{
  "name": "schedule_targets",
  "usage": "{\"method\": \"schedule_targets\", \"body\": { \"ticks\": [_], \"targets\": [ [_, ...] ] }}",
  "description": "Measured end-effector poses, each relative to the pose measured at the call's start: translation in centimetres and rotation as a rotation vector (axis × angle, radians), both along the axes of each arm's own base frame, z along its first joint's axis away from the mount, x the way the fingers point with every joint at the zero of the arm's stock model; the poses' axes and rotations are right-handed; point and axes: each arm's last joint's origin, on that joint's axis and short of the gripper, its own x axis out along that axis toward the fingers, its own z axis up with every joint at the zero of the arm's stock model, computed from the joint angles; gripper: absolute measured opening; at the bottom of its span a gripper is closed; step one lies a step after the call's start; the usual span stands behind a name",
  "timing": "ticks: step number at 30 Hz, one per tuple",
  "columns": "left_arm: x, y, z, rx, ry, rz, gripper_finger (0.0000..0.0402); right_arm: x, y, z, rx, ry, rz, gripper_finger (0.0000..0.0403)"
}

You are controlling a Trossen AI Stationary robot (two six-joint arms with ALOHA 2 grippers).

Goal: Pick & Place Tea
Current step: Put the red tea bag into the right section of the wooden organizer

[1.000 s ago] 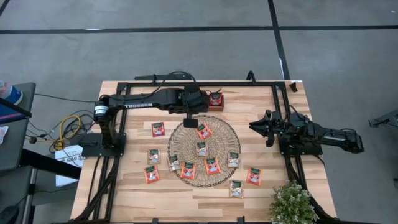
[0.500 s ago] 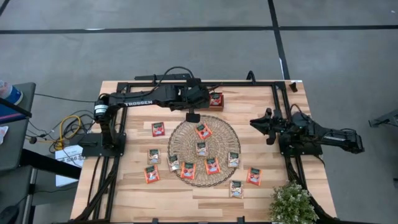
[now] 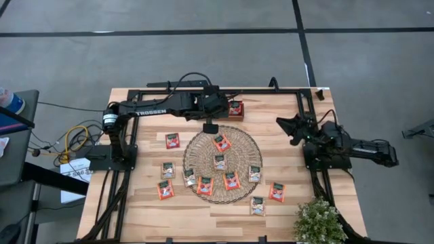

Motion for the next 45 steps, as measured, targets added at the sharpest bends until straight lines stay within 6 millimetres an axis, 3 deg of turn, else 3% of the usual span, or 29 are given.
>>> {"method": "schedule_targets", "body": {
  "ticks": [6, 9, 13, 20, 28, 35, 45],
  "targets": [
    [0.0, 0.0, 0.0, -0.007, -0.003, -0.002, 0.0000, 0.9, -0.1, 0.5, -0.022, -0.024, 0.008, 0.0062],
    [0.0, 0.0, 0.0, -0.011, -0.006, 0.000, 0.0000, 1.9, -0.2, 0.3, -0.082, 0.052, 0.018, 0.0059],
    [0.1, -0.1, 0.0, -0.043, -0.021, 0.000, 0.0000, 3.5, -0.4, 2.0, -0.193, 0.158, 0.014, 0.0059],
    [0.1, -0.2, 0.0, -0.054, -0.029, 0.006, 0.0000, 8.7, -1.2, 5.6, -0.400, 0.399, 0.027, 0.0078],
    [0.1, -0.2, 0.0, -0.058, -0.034, 0.014, 0.0000, 14.6, -2.6, 7.5, -0.494, 0.584, 0.047, 0.0161],
    [0.1, -0.2, 0.0, -0.058, -0.035, 0.014, 0.0000, 17.9, -3.9, 7.8, -0.484, 0.636, 0.061, 0.0208],
    [0.2, -0.2, 0.0, -0.063, -0.050, 0.009, 0.0000, 20.3, -4.5, 6.9, -0.480, 0.672, 0.138, 0.0203]
  ]
}}
